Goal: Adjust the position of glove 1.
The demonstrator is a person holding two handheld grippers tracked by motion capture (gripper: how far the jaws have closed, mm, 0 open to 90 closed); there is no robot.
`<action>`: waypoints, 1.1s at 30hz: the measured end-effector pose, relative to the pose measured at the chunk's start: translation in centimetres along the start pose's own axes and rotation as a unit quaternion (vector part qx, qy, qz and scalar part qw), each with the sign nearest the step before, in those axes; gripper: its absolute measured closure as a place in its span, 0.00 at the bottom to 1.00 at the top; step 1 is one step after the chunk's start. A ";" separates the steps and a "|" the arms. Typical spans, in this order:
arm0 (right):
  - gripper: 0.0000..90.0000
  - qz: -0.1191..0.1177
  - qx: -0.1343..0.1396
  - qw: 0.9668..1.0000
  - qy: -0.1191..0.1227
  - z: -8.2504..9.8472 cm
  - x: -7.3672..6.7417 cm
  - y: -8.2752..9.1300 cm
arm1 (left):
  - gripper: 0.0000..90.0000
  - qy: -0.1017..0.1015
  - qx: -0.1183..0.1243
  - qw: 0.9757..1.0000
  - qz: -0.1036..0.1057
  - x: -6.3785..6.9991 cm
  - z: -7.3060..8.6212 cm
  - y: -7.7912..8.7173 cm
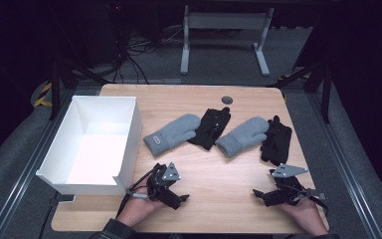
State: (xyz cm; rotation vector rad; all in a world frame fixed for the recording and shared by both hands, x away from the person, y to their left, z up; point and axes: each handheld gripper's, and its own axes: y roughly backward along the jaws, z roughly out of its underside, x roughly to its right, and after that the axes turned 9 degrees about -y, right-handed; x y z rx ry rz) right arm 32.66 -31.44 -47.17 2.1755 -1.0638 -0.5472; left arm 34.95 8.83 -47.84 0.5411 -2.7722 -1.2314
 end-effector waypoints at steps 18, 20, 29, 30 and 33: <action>0.38 0.011 0.000 1.000 0.003 -2.3 -0.1 1.6 | 0.00 0.000 0.003 1.000 0.000 0.1 0.0 0.0; 0.39 0.019 0.003 1.000 0.010 -3.0 -0.1 1.5 | 0.00 -0.001 0.003 1.000 0.001 0.0 0.0 0.0; 0.43 0.043 0.032 0.998 0.024 -6.5 -0.2 0.4 | 0.00 -0.005 0.002 1.000 0.004 -0.1 0.0 -0.1; 0.44 0.041 0.032 0.998 0.024 -7.0 -0.1 0.2 | 0.00 -0.005 0.002 1.000 0.003 -0.1 -0.1 -0.1; 0.47 0.038 0.036 0.998 0.025 -8.0 0.2 -0.4 | 0.00 -0.005 0.003 1.000 0.004 -0.1 -0.1 -0.1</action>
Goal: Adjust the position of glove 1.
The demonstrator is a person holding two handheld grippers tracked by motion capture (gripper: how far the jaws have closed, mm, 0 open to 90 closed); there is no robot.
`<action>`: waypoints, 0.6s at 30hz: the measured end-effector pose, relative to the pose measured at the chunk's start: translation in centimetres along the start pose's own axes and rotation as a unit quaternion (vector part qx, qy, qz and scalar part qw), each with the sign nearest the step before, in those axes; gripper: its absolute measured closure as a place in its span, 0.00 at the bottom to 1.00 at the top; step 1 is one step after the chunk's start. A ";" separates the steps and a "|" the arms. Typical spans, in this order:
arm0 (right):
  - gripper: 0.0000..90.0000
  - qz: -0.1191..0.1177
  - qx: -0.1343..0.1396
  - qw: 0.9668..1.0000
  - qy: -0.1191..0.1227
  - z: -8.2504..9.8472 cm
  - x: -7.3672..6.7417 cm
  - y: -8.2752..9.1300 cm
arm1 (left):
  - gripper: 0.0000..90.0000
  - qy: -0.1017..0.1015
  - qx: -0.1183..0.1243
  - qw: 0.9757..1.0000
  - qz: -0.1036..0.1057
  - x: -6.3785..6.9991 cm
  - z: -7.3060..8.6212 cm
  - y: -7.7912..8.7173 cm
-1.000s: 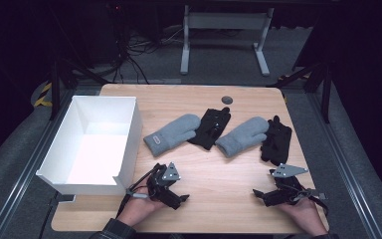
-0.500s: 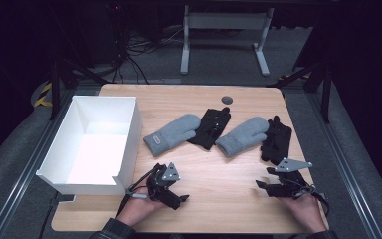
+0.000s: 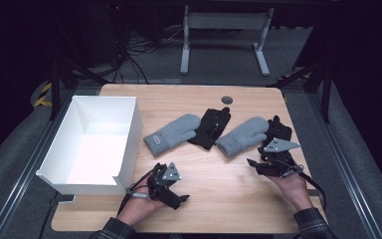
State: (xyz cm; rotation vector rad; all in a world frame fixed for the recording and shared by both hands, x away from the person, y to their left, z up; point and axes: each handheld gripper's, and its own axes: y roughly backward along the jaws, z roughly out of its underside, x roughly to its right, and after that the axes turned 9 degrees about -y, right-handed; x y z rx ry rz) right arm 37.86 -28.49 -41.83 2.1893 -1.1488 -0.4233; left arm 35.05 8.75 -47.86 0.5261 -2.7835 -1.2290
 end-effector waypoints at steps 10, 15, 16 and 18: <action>0.53 -0.009 0.008 1.000 -0.026 -2.8 1.9 -2.8 | 0.00 0.000 0.000 1.000 0.000 0.0 0.0 0.0; 0.55 0.001 0.010 0.999 -0.040 -3.7 3.3 -4.2 | 0.00 0.000 0.000 1.000 0.000 0.0 0.0 0.0; 0.55 0.008 0.006 0.999 -0.040 -3.9 3.5 -4.8 | 0.00 0.000 0.000 1.000 0.000 0.0 0.0 0.0; 0.56 0.008 0.004 0.999 -0.049 -4.1 4.0 -5.7 | 0.00 0.000 0.000 1.000 0.000 0.0 0.0 0.0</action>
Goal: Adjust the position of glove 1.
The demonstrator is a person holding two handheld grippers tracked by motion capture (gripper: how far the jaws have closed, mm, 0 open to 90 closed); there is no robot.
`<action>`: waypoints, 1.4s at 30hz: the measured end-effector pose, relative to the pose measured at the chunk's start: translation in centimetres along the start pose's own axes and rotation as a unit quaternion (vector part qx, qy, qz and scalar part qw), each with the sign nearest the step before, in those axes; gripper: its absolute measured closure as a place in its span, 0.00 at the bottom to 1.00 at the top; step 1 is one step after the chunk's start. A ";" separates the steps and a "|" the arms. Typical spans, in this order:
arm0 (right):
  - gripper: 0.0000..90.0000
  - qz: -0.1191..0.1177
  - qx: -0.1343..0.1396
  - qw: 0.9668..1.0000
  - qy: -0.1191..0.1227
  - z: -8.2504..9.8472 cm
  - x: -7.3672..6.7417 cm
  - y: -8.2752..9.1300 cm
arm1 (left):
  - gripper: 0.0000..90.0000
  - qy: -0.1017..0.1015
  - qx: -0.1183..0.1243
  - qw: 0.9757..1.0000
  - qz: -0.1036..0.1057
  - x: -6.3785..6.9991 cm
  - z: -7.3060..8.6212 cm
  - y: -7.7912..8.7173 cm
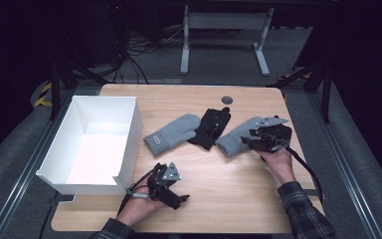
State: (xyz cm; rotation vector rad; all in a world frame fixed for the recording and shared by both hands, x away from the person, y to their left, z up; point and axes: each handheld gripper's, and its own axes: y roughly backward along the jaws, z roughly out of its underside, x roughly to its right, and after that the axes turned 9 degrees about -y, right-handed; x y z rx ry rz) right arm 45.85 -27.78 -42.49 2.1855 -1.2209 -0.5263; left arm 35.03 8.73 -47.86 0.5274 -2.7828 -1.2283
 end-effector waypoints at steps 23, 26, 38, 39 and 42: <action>0.98 -0.027 -0.013 1.000 0.006 0.3 -0.1 -0.7 | 0.00 0.000 0.000 1.000 0.000 0.0 0.0 0.0; 0.98 -0.038 -0.008 0.999 0.007 0.2 -0.4 0.2 | 0.00 0.001 0.000 1.000 0.000 0.0 0.0 0.0; 0.98 -0.072 0.011 0.997 0.012 0.6 -2.0 2.9 | 0.00 0.001 0.001 1.000 0.000 0.0 -0.1 -0.1; 0.98 -0.074 0.010 0.997 0.014 0.7 -2.3 3.2 | 0.00 -0.001 0.001 1.000 0.000 0.0 -0.1 -0.1; 0.98 -0.086 0.012 0.996 0.013 1.0 -2.9 3.7 | 0.00 0.000 0.001 1.000 0.002 -0.1 -0.1 -0.1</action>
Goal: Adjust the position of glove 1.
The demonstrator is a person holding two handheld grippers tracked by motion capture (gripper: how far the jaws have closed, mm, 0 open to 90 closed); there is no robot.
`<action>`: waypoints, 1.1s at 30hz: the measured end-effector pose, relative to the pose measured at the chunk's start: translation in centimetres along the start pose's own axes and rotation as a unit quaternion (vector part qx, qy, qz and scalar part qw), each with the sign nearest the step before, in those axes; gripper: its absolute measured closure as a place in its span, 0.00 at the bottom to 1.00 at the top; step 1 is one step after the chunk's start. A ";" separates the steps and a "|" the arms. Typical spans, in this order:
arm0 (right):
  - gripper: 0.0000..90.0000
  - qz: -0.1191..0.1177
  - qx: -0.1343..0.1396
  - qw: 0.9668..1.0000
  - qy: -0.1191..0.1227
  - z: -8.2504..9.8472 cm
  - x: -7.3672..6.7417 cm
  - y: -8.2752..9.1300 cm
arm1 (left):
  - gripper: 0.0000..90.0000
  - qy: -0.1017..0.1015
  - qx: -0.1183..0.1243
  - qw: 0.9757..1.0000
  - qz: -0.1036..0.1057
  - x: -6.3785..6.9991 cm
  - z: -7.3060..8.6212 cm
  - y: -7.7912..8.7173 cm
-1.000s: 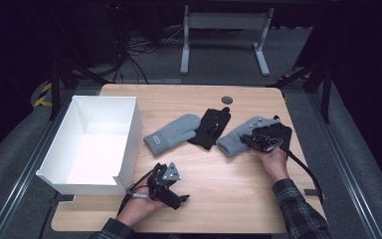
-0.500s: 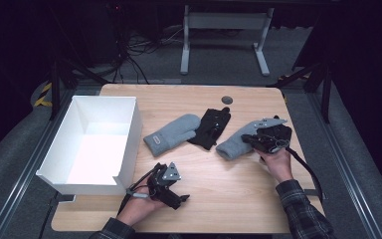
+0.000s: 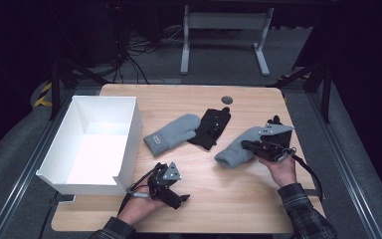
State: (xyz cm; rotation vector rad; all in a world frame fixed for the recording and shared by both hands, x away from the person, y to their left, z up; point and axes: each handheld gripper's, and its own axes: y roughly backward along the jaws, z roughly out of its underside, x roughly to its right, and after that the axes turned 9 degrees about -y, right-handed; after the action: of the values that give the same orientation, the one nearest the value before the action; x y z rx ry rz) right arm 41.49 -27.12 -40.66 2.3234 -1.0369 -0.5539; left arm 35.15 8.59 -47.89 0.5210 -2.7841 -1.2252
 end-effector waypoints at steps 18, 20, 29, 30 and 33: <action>0.98 -0.066 -0.015 0.998 0.012 2.2 -4.5 0.1 | 0.00 -0.002 0.000 1.000 -0.001 0.0 0.0 0.0; 0.98 -0.067 -0.018 0.997 0.014 2.3 -4.7 0.1 | 0.00 -0.002 0.000 1.000 -0.001 0.0 0.0 0.0; 0.91 -0.070 -0.042 0.996 0.034 3.7 -6.1 -0.7 | 0.00 -0.002 0.000 1.000 -0.001 0.0 0.0 0.0; 0.87 -0.068 -0.043 0.996 0.037 3.7 -6.1 -0.7 | 0.00 -0.002 0.000 1.000 -0.001 0.0 0.0 0.0; 0.84 -0.053 -0.035 0.997 0.040 3.5 -5.6 -0.1 | 0.00 -0.002 0.000 1.000 -0.001 0.0 0.0 0.0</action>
State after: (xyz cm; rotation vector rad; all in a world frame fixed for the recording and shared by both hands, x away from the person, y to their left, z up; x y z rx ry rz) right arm 36.11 -23.75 -42.60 2.3282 -0.8492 -0.5256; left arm 35.18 8.56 -47.87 0.5214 -2.7874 -1.2286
